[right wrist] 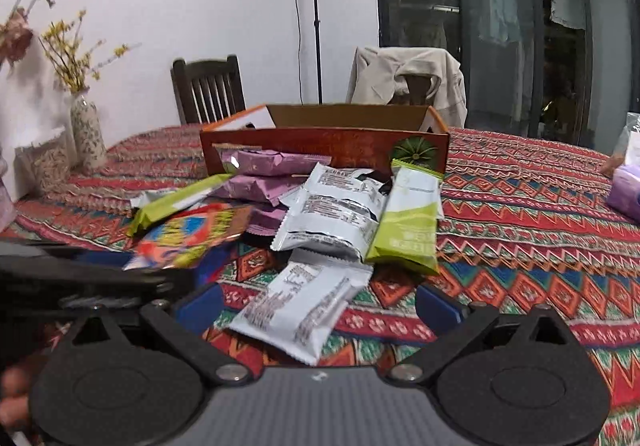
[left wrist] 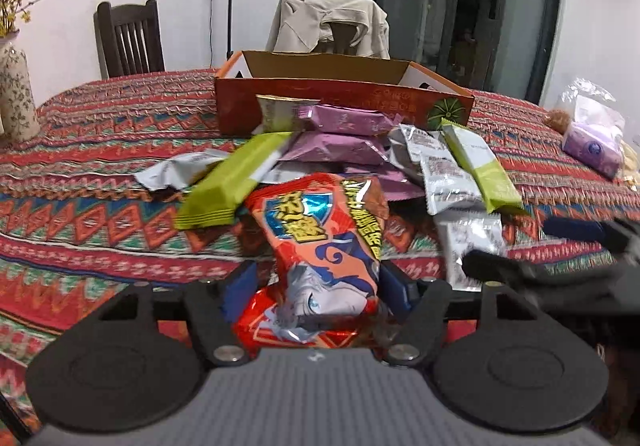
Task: Organize snacks
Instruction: 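Grasp the orange snack bag with the left tool while the right tool grasps a white packet, then carry both snacks over the cardboard box and open both tools to drop them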
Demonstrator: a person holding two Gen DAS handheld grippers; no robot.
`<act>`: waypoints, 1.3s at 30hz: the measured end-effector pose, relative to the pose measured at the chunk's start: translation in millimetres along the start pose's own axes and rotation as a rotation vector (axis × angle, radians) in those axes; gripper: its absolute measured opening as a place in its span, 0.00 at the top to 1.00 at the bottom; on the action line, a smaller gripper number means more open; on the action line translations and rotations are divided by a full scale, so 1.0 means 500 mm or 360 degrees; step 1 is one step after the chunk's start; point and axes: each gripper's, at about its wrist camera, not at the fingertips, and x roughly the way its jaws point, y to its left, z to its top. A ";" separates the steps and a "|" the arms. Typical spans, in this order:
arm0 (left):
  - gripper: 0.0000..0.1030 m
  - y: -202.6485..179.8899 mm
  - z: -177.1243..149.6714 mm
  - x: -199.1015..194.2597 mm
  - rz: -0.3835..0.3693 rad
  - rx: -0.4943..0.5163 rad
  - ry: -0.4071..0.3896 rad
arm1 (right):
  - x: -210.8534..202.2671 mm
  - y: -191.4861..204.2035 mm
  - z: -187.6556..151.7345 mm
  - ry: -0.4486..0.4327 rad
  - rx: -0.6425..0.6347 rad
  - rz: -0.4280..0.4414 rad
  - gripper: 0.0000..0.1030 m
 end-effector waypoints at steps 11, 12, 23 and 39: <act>0.29 0.010 0.001 0.027 -0.0045 0.0005 0.0031 | 0.072 0.025 0.017 0.0203 -0.0051 0.0002 0.32; 0.34 0.007 0.000 0.025 -0.0056 0.0012 0.0024 | 0.068 0.023 0.015 0.0203 -0.0075 -0.0001 0.33; 0.47 -0.018 -0.013 -0.054 -0.0090 0.0057 -0.0049 | -0.004 -0.007 -0.016 0.0208 -0.0109 0.0076 0.52; 0.47 0.044 0.211 -0.036 -0.0124 0.0073 -0.0245 | -0.097 -0.067 0.068 -0.0106 0.0032 0.0255 0.57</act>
